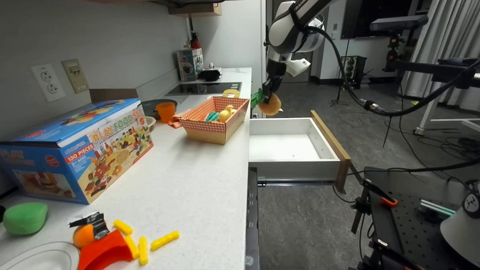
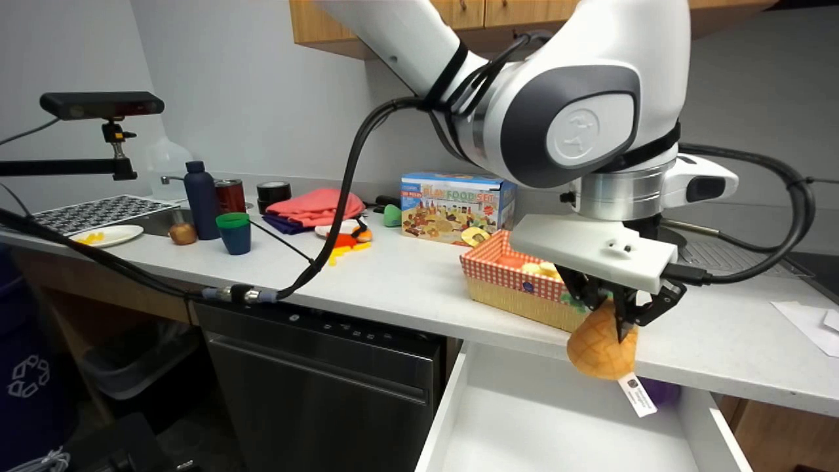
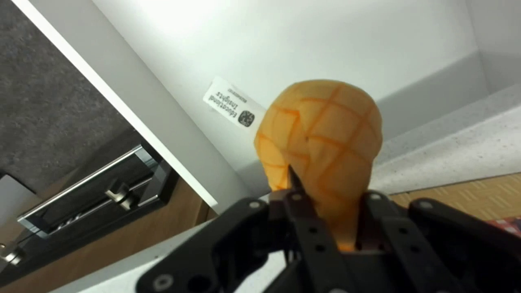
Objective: Open the top drawer and put all the plush toys in it
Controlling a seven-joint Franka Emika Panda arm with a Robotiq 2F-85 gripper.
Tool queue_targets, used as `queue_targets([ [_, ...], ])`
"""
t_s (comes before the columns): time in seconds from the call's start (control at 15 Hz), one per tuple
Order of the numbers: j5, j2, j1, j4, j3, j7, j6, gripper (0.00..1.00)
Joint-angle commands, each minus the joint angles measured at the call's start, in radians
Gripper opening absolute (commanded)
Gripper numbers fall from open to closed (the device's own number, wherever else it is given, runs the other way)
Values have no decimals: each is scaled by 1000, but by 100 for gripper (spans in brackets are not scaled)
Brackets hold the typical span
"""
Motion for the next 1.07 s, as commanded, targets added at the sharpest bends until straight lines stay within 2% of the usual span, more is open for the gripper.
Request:
queue_targets([
  [0.0,-75,11,45,-5,-41,92,-2,51],
  [0.33,-113,4,60,3,-46,138,-11,88],
  [0.47,-128,-4,64,6,-49,147,-13,99],
  [1.0,-106,7,69,80,-30,135,-5,100],
])
